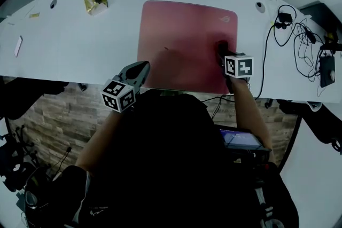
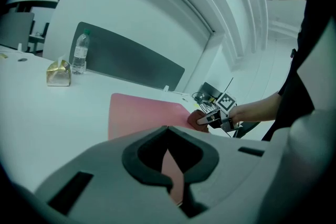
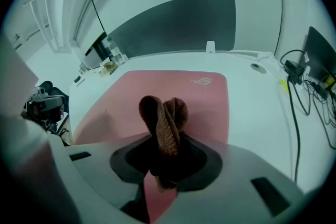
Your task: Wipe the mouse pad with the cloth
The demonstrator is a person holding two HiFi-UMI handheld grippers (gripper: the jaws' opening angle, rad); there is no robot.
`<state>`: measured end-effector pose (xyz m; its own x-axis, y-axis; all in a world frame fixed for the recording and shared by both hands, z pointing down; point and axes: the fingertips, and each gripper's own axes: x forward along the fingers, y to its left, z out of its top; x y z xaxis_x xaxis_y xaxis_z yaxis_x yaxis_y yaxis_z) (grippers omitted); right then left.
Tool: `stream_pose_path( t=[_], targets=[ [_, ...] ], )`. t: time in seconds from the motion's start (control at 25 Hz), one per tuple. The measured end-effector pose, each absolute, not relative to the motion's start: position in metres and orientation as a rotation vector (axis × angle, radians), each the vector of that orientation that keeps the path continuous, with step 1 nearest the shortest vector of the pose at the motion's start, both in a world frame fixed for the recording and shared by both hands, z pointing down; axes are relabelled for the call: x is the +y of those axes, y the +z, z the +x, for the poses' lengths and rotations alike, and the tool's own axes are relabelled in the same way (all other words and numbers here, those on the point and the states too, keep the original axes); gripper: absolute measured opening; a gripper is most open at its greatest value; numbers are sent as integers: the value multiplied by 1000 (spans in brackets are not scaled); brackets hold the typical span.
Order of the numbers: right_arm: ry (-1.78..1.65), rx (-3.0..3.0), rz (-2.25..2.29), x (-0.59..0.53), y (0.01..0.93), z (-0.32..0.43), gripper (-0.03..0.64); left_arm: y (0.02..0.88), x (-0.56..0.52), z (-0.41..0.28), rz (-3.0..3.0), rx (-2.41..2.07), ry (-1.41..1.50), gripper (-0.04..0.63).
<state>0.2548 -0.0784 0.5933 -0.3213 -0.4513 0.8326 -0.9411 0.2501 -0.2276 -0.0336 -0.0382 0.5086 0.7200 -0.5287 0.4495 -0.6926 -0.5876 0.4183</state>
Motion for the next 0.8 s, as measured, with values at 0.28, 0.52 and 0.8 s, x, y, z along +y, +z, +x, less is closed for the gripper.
stream_pose_path(
  t=[0.28,0.52,0.8],
  targets=[
    [1000,-1896,1226,-89,593,211,120,511,-47,-73,2320,-946,345,8],
    [980,-1918,1161,-98,592,163,120,514,-54,-101,2305,-949,327,8],
    [970,-1950,1096,-107,588,110,120,515,-64,-127,2322,-938,334,8]
  ],
)
